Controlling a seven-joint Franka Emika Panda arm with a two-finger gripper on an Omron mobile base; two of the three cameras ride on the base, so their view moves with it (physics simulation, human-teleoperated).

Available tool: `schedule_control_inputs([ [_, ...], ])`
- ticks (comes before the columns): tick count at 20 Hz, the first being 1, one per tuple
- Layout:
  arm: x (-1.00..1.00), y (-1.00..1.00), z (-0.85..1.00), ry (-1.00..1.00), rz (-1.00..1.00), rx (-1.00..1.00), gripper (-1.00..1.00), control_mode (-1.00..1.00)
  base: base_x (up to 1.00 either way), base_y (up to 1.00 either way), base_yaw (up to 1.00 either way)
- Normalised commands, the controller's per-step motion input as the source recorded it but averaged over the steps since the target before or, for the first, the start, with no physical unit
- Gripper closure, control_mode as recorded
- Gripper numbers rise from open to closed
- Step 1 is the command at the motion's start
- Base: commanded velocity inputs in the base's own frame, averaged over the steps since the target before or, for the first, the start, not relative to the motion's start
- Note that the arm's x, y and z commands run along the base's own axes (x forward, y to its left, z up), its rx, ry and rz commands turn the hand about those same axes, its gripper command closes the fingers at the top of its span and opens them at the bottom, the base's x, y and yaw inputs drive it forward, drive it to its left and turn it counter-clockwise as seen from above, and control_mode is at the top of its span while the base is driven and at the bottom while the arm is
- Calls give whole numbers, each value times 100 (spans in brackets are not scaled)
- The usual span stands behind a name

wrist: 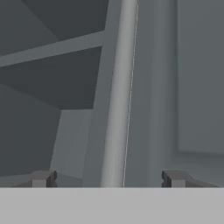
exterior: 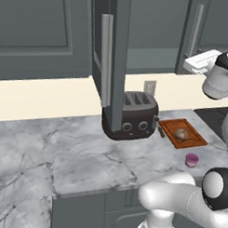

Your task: Pick the bread, place it on the cutting board, pick the jam, place it on the counter, and close the cabinet.

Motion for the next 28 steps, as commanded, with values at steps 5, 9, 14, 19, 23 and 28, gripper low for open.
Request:
schedule_control_inputs([
  [5, 28, 0, 0, -3, 0, 0, -100, -100, 0, 0, 0],
  [9, 26, 0, 0, -2, 0, 0, -100, -100, 0, 0, 0],
  [14, 7, 0, 0, -2, 0, 0, -100, -100, 0, 0, 0],
  [19, -1, 0, 0, 0, 0, 0, -100, -100, 0, 0, 0],
  [23, -12, 0, 0, -3, 0, 0, -100, -100, 0, 0, 0],
  [28, -17, -5, 0, -4, 0, 0, -100, -100, 0, 0, 0],
])
